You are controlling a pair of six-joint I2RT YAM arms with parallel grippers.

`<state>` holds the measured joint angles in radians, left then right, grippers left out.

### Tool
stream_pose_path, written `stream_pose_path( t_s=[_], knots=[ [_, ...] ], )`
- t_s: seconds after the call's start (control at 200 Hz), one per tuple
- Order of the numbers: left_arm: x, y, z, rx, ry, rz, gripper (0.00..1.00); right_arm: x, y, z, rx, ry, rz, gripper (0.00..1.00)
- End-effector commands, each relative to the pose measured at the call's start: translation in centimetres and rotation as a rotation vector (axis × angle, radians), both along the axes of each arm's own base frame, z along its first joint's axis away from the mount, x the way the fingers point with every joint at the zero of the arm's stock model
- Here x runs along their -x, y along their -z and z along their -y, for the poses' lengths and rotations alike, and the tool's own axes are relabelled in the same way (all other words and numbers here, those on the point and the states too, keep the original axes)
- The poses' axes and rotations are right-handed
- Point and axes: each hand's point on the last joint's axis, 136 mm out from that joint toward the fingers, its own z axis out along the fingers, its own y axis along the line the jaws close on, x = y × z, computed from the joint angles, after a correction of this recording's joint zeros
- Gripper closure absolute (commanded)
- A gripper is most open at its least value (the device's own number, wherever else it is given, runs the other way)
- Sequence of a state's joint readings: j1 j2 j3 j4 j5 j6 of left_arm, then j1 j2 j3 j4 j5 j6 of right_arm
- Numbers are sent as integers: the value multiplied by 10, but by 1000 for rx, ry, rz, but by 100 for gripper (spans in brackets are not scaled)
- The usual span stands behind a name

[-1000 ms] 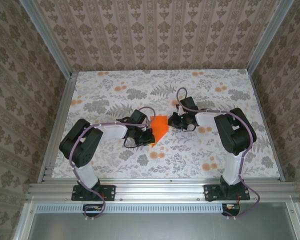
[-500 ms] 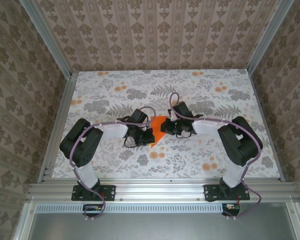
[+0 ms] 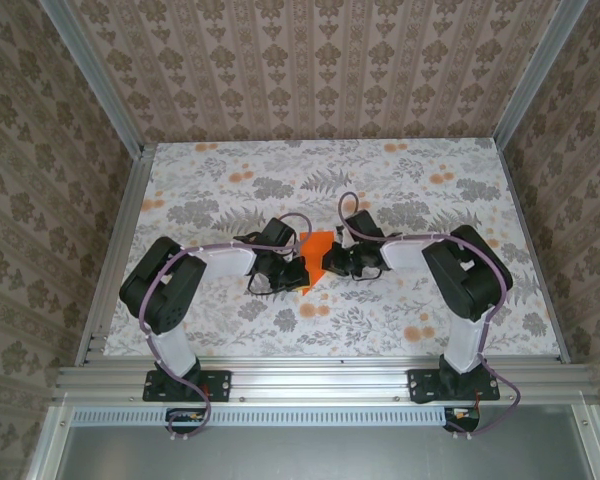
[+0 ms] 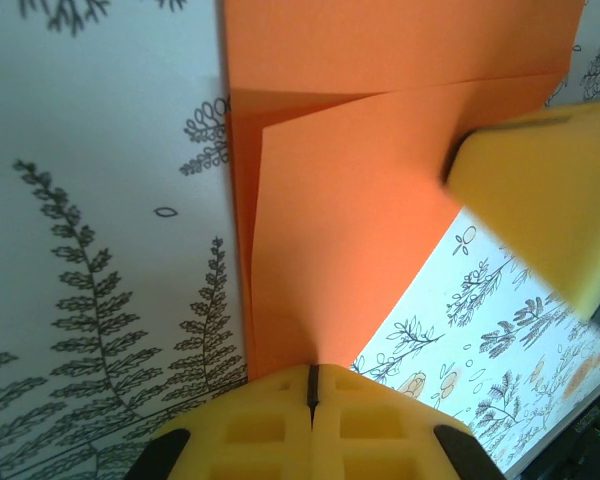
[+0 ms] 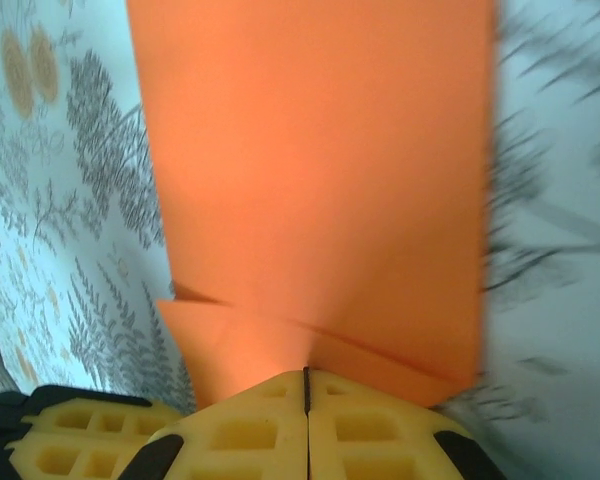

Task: Fold a paper plane with a square sheet of paper (pick it up from the middle)
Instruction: Third fold the triangle at the center of the table.

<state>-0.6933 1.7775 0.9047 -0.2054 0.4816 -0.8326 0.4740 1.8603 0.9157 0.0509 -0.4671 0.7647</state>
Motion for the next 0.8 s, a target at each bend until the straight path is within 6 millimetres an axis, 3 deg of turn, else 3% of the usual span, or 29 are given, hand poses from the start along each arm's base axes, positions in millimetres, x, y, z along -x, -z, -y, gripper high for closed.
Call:
stream_pose_path(
  t_s=[0.0, 0.14, 0.29, 0.41, 0.485, 0.625, 0.795],
  knots=[
    [46, 55, -62, -297, -2, -157, 99, -19, 19, 45, 140, 101, -9, 93],
    [41, 43, -55, -256, 12, -127, 97, -31, 0, 51, 137, 112, 32, 92],
    [24, 1, -36, -156, 47, -18, 88, -25, -35, 48, 107, 113, 92, 87],
    [5, -42, -21, -66, 54, 97, 74, -12, -47, 49, 86, 136, 90, 74],
    [-6, -59, -17, -42, 45, 156, 66, -2, -48, 48, 65, 147, 74, 62],
    [-24, -58, -19, -63, -4, 210, 63, 8, -48, 43, -22, 182, 43, 48],
    [-41, -45, -11, -61, -35, 210, 70, 9, -45, 33, -112, 214, 12, 41]
  ],
)
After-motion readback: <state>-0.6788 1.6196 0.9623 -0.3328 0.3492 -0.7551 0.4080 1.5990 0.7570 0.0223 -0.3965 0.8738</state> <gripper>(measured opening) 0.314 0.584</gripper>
